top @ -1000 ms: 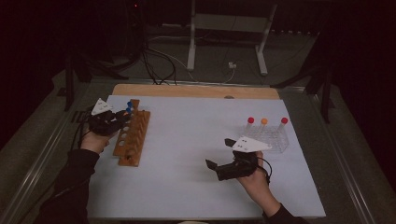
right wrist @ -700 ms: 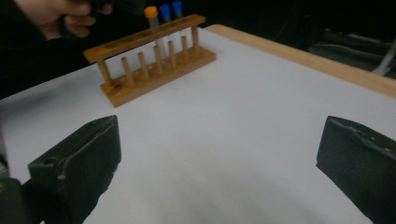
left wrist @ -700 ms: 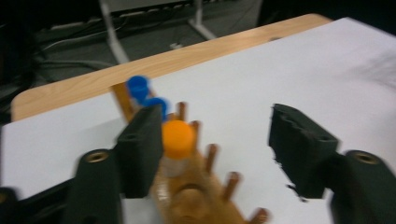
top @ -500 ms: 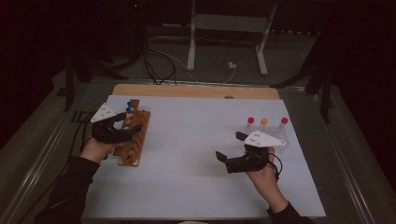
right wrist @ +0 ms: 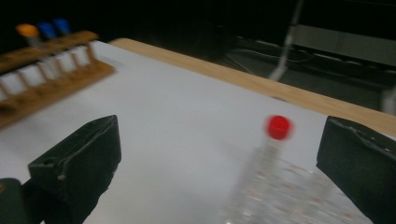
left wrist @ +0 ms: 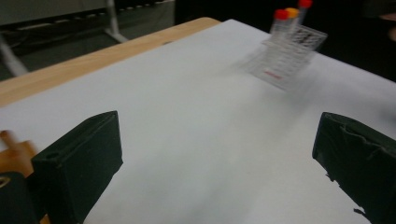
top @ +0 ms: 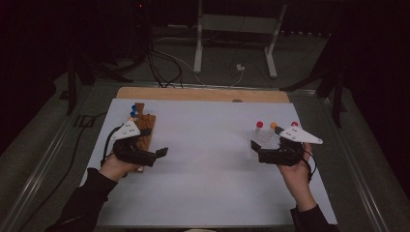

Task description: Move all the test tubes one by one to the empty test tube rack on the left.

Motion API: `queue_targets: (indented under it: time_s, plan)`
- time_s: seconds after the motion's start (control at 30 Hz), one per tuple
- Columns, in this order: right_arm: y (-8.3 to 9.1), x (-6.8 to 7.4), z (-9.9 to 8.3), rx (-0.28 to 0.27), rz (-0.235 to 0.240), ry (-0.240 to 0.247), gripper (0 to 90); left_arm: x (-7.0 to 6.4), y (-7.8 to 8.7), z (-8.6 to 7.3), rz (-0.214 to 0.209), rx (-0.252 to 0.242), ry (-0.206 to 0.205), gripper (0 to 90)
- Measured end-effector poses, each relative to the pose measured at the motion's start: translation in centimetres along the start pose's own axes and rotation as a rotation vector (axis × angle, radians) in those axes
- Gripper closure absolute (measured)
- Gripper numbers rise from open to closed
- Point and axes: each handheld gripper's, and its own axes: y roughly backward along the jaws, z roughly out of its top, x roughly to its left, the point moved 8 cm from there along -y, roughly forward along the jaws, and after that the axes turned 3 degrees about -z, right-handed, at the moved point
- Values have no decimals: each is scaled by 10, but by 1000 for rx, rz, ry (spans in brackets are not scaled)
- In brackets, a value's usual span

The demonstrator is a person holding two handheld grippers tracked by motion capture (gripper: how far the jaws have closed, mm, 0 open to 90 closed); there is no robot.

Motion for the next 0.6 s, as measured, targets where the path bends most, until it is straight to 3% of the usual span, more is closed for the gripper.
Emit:
queue_targets:
  time_s: [0.17, 0.23, 0.33, 0.5, 0.57, 0.6]
  plan:
    - [-3, -22, -6, 30, -79, -28, 5, -8, -7, -4, -38, 4, 12, 24]
    - [-4, -29, -8, 34, -111, -44, 65, -9, -9, -5, -37, 8, 9, 24]
    - [-7, -38, -13, 51, -139, -57, 70, -12, -11, -6, -35, 15, 0, 24]
    - [-14, -46, -20, 78, -166, -70, 178, -15, -13, -9, -42, 23, -2, 24]
    - [-17, -49, -24, 91, -169, -68, 294, -15, -14, -9, -41, 25, -4, 24]
    - [-19, -50, -25, 95, -167, -76, 310, -14, -14, -9, -39, 23, -2, 24]
